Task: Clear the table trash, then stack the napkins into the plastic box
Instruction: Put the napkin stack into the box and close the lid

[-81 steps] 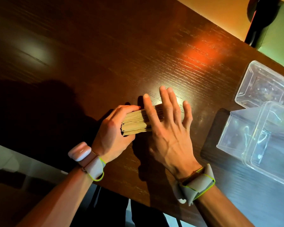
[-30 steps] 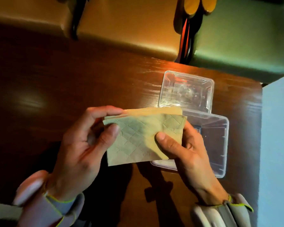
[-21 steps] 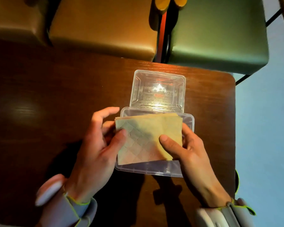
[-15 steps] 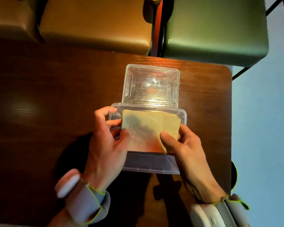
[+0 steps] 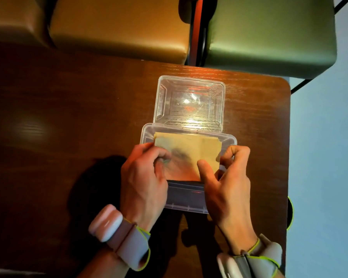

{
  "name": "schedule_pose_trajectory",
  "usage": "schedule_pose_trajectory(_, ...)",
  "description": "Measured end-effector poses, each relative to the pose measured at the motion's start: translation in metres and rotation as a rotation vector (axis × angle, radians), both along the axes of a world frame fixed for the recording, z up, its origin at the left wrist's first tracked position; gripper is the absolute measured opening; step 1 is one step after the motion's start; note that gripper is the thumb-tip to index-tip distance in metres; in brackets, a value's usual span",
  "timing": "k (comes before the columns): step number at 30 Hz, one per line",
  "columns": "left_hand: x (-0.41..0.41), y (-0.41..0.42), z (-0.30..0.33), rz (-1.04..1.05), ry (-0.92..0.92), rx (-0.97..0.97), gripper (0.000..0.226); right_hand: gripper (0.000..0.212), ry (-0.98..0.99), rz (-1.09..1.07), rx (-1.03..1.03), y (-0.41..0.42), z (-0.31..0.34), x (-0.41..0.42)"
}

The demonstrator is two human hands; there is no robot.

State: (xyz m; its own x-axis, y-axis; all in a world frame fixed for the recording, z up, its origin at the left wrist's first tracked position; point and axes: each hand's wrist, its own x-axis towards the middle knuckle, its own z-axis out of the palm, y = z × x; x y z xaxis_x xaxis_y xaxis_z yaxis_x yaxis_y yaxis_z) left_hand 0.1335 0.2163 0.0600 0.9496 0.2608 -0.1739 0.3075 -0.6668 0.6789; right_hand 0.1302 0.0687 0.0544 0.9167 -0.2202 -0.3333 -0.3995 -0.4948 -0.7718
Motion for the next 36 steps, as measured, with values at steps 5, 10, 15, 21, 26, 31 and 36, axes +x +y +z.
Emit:
schedule_pose_trajectory(5,0.007,-0.006,-0.001,0.016,0.058,0.015,0.032,0.026,0.028,0.064,-0.066,0.0,0.0,0.002)
schedule_pose_trajectory(10,0.01,-0.013,-0.004,-0.047,0.169,0.066,0.025,0.017,0.23,0.179,-0.141,0.006,-0.006,0.008)
schedule_pose_trajectory(15,0.015,-0.019,-0.018,-0.018,0.337,-0.032,0.028,0.031,0.397,0.187,-0.103,0.011,-0.007,0.016)
schedule_pose_trajectory(21,0.031,-0.026,-0.038,0.023,0.518,-0.18,0.024,0.043,0.61,0.262,-0.091,0.012,-0.023,0.029)
schedule_pose_trajectory(26,0.032,-0.024,-0.046,0.033,0.555,-0.192,0.047,0.038,0.675,0.272,-0.095,0.015,-0.031,0.035)
schedule_pose_trajectory(31,0.031,-0.025,-0.047,0.063,0.556,-0.204,0.045,0.036,0.675,0.281,-0.132,0.017,-0.035,0.035)
schedule_pose_trajectory(36,0.031,-0.026,-0.049,0.089,0.551,-0.206,0.041,0.034,0.683,0.285,-0.169,0.019,-0.035,0.036)
